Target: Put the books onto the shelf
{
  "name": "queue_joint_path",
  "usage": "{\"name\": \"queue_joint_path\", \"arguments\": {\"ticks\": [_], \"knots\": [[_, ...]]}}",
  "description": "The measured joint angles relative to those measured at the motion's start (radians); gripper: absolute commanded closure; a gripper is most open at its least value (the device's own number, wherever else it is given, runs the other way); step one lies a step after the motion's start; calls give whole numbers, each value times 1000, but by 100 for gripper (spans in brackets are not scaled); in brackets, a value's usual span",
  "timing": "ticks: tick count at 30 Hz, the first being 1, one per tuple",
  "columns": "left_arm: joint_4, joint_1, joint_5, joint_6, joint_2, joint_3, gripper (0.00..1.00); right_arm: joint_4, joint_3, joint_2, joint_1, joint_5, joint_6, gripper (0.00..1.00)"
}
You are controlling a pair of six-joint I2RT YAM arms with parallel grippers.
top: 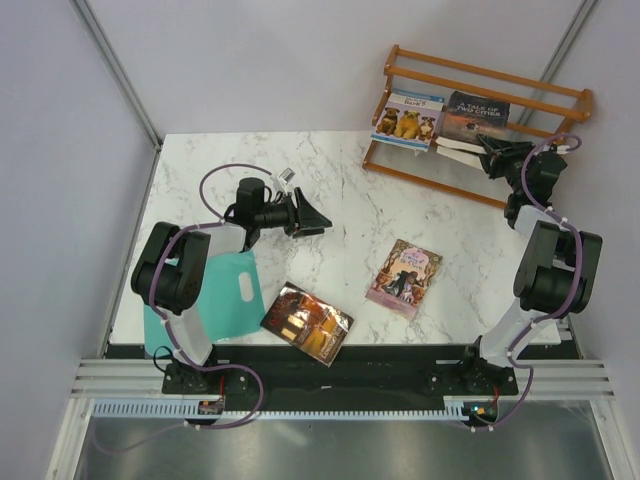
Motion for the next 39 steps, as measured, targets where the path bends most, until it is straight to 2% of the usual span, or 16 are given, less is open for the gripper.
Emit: {"name": "queue_joint_path", "arguments": {"ticks": [8, 15, 39], "knots": [[0, 0, 0, 0, -4, -4, 31, -8, 87, 71, -1, 1, -9, 100], [0, 0, 0, 0, -5, -6, 31, -24, 88, 83, -2, -3, -44, 100], [0, 0, 0, 0, -7, -23, 31, 98, -77, 40, -2, -19, -90, 100]]}}
